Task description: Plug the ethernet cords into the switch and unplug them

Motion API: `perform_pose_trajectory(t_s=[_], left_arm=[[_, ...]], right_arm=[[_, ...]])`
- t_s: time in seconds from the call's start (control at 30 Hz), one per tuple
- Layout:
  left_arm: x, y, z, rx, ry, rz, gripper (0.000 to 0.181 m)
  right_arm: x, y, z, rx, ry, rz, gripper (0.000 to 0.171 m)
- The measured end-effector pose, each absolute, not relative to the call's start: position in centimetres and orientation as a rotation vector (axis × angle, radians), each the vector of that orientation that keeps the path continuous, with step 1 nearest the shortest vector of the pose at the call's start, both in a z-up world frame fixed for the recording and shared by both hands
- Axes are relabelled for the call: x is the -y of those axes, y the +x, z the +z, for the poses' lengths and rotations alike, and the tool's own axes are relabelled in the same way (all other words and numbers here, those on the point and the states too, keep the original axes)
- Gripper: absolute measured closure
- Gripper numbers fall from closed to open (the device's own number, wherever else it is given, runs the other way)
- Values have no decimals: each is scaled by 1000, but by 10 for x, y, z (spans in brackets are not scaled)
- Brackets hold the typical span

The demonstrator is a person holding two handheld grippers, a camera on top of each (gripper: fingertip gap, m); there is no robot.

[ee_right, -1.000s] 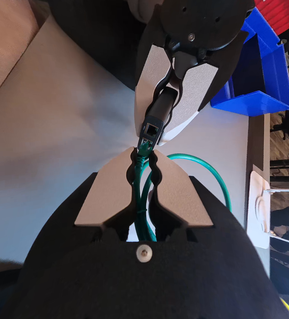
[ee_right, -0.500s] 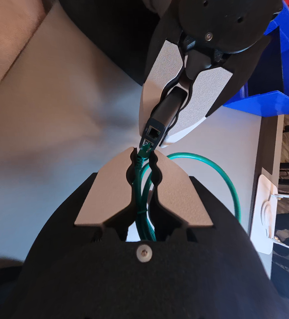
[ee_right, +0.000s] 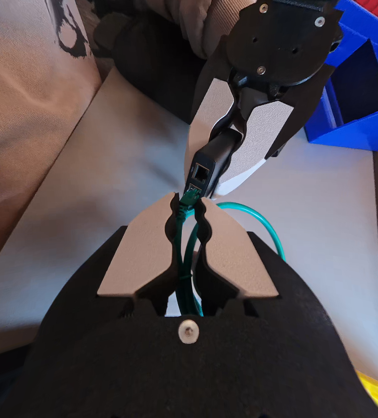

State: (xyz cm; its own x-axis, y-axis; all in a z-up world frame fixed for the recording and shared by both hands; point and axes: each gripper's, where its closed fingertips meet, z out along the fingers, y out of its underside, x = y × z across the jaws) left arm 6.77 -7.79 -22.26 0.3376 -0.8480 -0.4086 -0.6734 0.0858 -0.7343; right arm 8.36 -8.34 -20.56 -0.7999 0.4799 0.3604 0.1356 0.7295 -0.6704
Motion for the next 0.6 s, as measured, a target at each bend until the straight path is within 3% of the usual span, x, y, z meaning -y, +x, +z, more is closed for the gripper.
perform_pose_trajectory(t_s=[0.33, 0.4, 0.47, 0.6], left_arm=[[85, 68, -217, -1371, -1630, -302, 158], [72, 19, -238, -1300, -1797, -96, 159], [77, 20, -211, -1191, -1707, -168, 160], [57, -4, -188, -1143, -1702, 64, 160]], right_arm=[[90, 86, -196, 2470, -454, 938, 157], [104, 105, -182, 2491, -439, 1197, 158], [77, 94, -189, 2393, -455, 964, 158], [37, 79, -165, 2225, -607, 933, 158]])
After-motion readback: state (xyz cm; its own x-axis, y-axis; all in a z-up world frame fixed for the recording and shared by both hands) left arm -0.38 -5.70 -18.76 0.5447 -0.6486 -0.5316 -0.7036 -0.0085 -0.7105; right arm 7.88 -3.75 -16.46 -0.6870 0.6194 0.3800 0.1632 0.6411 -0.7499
